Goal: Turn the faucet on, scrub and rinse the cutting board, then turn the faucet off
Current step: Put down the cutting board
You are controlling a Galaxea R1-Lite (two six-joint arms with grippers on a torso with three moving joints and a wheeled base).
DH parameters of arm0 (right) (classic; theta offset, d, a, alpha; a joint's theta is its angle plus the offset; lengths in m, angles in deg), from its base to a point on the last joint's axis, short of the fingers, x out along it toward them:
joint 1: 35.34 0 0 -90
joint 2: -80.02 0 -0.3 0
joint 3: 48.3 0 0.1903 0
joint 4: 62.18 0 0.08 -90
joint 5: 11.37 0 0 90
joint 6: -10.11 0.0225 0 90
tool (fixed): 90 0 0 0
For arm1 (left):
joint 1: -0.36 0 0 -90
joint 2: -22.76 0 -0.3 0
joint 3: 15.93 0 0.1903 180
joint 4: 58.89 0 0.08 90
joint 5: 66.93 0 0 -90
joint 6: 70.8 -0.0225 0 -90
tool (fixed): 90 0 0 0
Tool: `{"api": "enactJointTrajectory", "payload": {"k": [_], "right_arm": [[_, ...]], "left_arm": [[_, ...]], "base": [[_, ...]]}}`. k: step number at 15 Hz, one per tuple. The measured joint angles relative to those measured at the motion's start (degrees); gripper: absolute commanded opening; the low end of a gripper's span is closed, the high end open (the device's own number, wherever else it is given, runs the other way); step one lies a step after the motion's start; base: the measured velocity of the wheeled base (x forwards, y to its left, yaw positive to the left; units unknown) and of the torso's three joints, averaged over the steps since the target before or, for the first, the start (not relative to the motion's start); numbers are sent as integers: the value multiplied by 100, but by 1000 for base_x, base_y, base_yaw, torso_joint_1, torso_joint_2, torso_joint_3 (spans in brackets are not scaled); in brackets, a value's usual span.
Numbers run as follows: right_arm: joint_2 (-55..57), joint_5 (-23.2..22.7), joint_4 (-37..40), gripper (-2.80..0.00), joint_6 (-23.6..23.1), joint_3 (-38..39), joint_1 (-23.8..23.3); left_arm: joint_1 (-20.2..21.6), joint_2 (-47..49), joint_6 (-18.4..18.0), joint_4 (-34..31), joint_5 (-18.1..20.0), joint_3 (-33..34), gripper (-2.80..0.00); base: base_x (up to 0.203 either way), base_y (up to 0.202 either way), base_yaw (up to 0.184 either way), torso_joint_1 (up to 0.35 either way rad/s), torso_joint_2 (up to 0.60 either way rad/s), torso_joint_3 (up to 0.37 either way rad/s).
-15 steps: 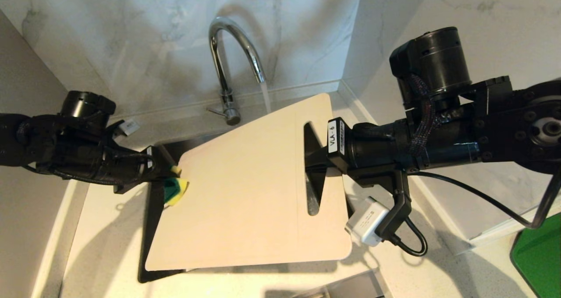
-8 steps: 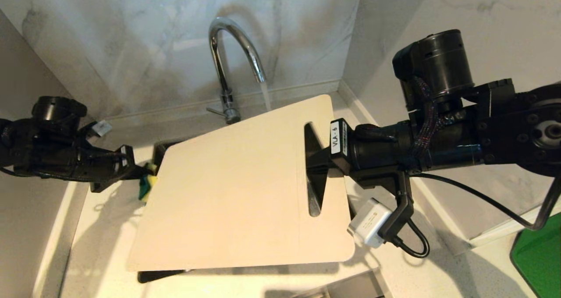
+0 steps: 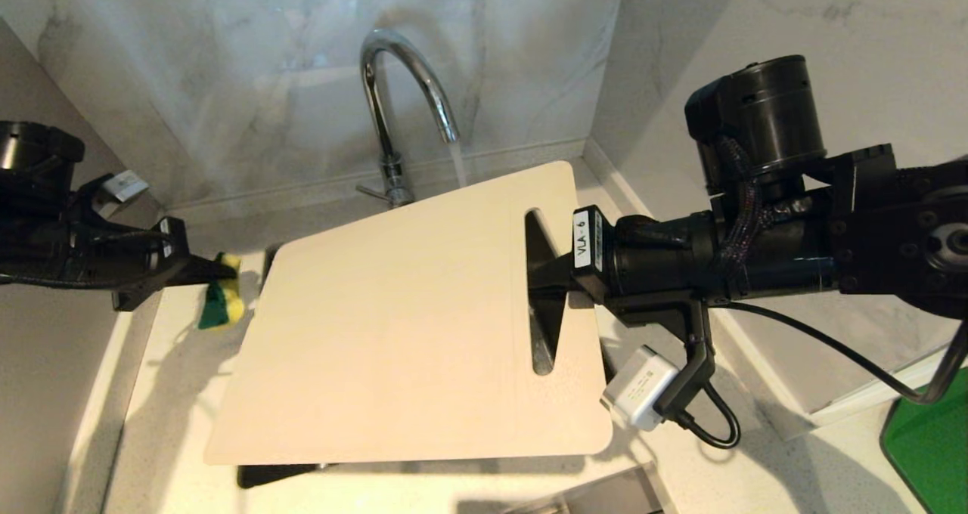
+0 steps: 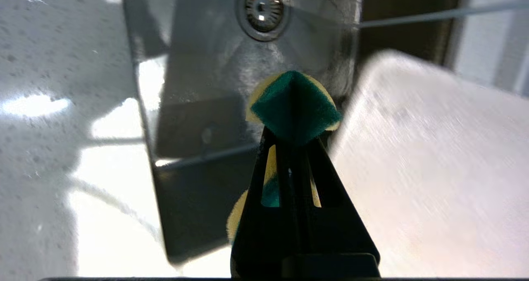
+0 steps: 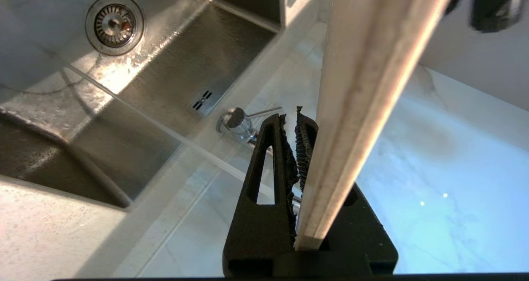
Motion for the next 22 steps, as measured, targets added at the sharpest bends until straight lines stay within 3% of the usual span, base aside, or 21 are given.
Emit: {"api": "enactJointTrajectory", "payload": {"k": [5,8,11,15,18,22], "right_arm": [[-136,-22,-16,-280,119,99,9],[-222,-106,-211,-280,270,146,-5],[-340,-201,-413,-280,395,201,-27],[-490,-246,-420,-280,446,227,-79],[-608,-244,-424,-280,469,237,-90],[-732,-249,-818,-280,866,261,-129]], "left_arm": [[96,-341,-25,-218,-38,3,-280],[122,-398,-117,-469,-261,31,-280],[158,-474,-563,-548,-556,184,-280],[200,-563,-642,-561,-662,518,-280],[205,-610,-949,-554,-801,751,-280],[190,-700,-1338,-552,-1327,977,-280]], "base": [[0,0,0,0,0,0],[0,0,0,0,0,0],[0,0,0,0,0,0],[0,0,0,0,0,0],[0,0,0,0,0,0],[0,0,0,0,0,0]]}}
